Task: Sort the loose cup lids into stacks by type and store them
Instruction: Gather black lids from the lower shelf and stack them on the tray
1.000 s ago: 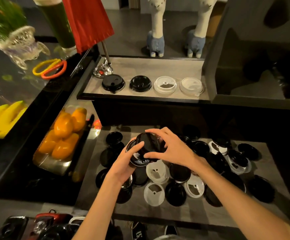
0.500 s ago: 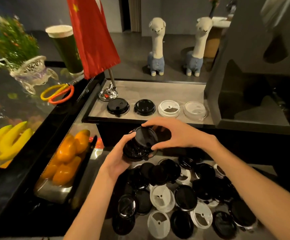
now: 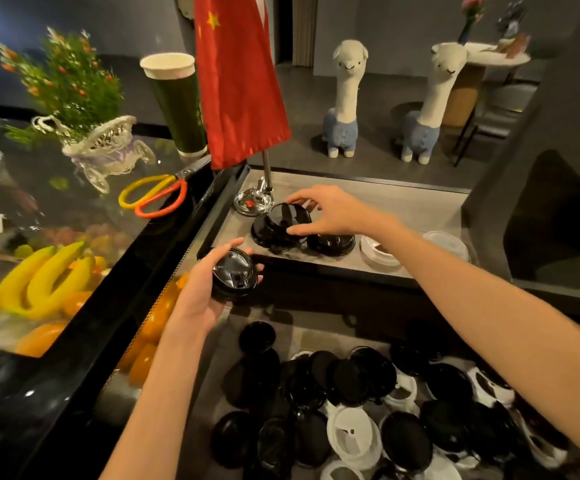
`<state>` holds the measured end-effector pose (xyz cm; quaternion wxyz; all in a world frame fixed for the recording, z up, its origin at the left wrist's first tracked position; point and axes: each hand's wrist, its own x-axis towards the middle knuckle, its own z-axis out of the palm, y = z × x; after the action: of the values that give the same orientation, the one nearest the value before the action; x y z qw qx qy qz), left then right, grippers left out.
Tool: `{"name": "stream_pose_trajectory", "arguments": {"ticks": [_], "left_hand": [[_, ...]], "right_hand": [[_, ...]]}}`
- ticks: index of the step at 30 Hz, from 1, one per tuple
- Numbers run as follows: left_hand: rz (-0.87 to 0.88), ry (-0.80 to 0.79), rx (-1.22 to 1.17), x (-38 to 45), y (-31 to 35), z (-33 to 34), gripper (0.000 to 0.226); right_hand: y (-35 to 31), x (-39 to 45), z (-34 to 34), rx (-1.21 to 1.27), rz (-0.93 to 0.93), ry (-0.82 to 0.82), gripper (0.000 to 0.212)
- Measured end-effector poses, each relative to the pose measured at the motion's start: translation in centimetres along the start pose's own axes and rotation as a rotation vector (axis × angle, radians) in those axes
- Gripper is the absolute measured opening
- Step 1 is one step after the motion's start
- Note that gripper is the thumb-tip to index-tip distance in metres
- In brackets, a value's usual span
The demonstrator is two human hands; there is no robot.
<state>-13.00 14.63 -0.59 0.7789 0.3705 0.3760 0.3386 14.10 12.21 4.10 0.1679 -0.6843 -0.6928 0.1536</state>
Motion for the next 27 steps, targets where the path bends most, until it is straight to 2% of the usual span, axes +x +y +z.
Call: {"name": "stream_pose_trajectory", "arguments": {"ticks": [6, 14, 21, 24, 27], "left_hand": [[-0.033, -0.001, -0.066, 0.8, 1.2, 0.2, 0.043], [-0.063, -0.023, -0.027, 1.1, 1.7, 0.8, 0.056], [-0.080, -0.018, -0.066, 1.4, 1.5, 0.5, 0.067], [-0.077, -0.017, -0.064, 1.5, 1.6, 0.5, 0.052], [-0.079, -0.004, -0.049, 1.6, 1.5, 0.5, 0.048]], "right_hand": [[0.1, 3.3, 1.4, -0.031, -0.005, -0.059, 0.073], [-0.1, 3.3, 2.4, -0.052, 0.012, -0.056, 0.076], [0.2, 2.8, 1.8, 0.007, 0.011, -0.136, 0.071], [-0.1, 3.1, 1.2, -0.055, -0.022, -0.165, 0.069], [-0.4, 3.6, 0.9, -0.152, -0.048, -0.220, 0.070]]}}
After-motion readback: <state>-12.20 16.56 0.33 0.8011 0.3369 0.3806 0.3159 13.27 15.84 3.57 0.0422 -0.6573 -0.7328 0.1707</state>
